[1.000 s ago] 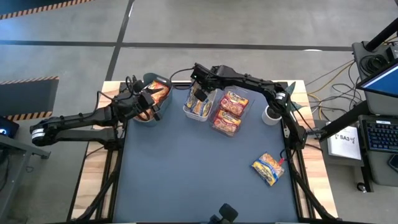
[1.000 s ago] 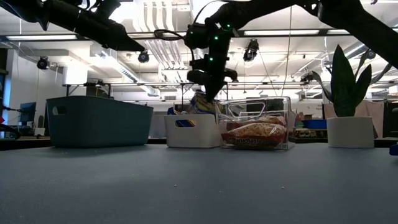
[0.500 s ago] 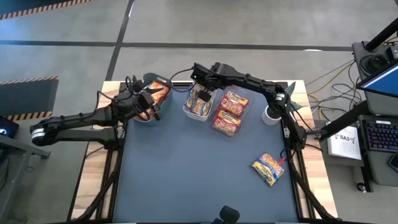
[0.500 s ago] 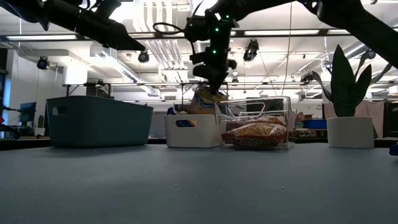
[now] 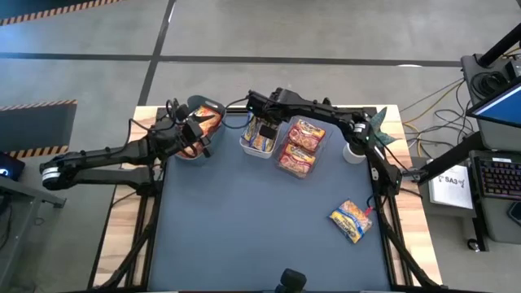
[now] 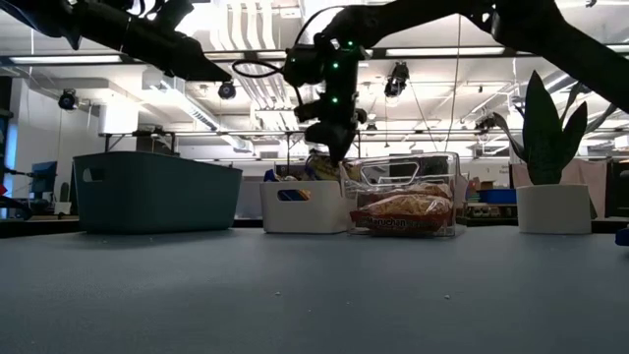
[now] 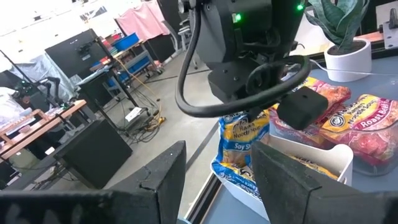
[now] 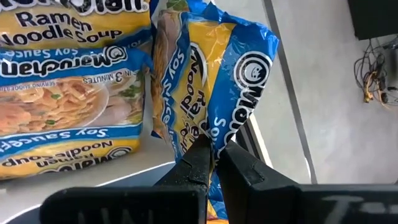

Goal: Sort Maruchan noodles
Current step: Adjust the blue noodle packs in the white bin

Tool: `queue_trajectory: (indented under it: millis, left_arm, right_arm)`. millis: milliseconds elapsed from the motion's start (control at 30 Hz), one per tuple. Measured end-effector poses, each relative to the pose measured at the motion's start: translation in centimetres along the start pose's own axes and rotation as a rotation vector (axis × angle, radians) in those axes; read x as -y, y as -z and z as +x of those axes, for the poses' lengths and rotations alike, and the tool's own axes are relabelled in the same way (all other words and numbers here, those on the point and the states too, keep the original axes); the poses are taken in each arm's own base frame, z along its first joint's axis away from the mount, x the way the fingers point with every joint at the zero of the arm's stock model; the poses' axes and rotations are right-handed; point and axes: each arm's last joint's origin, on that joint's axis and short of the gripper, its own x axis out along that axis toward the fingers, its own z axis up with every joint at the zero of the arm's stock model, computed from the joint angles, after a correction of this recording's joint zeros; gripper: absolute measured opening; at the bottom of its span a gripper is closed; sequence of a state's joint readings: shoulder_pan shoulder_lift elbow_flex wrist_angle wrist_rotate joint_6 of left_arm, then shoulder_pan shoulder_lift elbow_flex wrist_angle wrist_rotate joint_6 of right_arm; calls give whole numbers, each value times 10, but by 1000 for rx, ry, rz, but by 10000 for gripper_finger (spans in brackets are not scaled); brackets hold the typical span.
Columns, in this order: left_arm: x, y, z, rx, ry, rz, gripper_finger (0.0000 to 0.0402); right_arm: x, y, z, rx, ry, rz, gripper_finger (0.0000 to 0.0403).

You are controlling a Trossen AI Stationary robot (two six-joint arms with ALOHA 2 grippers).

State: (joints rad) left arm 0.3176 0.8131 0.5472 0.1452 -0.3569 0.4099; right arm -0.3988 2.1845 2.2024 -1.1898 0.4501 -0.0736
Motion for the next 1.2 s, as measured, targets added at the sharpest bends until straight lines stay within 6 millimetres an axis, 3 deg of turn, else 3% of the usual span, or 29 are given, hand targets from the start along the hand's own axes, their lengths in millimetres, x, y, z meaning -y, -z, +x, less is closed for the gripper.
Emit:
queue_trajectory:
  millis: [167,467,733,1067,1200]
  left_arm:
    - [0,0,0,-2,1,1,164]
    - [0,0,0,-2,1,1,164]
    - [0,0,0,-1,2,-17,164]
    - [8,-4,5,52,224,-176,164]
    - [16,-1,15,17,330,-268,164]
  right_arm:
    - [0,-2,0,17,0,20,27]
    - [2,-10,-4,90,5,63,125]
    - [8,-8,-41,91,-27,126,155]
    - [-48,3,-86,206,-140,-1,132]
    - [-72,17,-99,282,-172,-49,128]
